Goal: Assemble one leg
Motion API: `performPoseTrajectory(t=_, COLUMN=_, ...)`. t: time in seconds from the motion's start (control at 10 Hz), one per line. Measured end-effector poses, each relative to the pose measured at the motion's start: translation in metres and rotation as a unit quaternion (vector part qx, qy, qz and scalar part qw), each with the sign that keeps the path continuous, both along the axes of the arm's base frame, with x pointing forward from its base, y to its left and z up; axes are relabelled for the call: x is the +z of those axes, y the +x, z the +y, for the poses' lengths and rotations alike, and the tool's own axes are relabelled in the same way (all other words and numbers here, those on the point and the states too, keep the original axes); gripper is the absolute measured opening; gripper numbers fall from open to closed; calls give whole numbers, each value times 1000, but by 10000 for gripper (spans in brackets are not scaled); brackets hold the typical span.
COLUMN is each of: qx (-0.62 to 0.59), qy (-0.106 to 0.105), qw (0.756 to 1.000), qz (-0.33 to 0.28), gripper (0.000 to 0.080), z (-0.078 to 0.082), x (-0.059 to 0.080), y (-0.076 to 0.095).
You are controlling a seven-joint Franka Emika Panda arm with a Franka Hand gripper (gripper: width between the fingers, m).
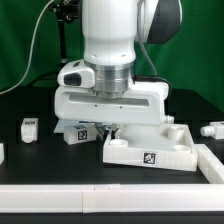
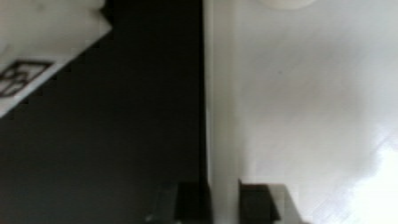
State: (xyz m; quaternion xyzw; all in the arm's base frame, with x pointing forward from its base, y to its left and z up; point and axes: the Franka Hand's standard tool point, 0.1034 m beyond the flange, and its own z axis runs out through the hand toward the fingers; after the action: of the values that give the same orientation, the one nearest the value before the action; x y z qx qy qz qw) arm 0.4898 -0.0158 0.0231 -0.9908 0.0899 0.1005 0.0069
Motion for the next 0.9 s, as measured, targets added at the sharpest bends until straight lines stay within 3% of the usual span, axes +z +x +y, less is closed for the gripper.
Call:
performPoseTrajectory(t=0.2, qx=49, qy=11, qw=999, qz=-12, gripper=54, z=-5, x=8, y=41)
performPoseTrajectory(t=0.3, qx=74, qy=21, qw=997, qz=-22, gripper=54, z=-5, x=10, y=49)
performPoseTrajectory(t=0.8, qx=68, qy=19, qw=997, qz=-15, gripper=54, z=-4, x=4, y=45)
performPoseTrajectory(t=0.9, qx=67, qy=8, qw=998, qz=-16, gripper=54, z=-3, x=0, y=61)
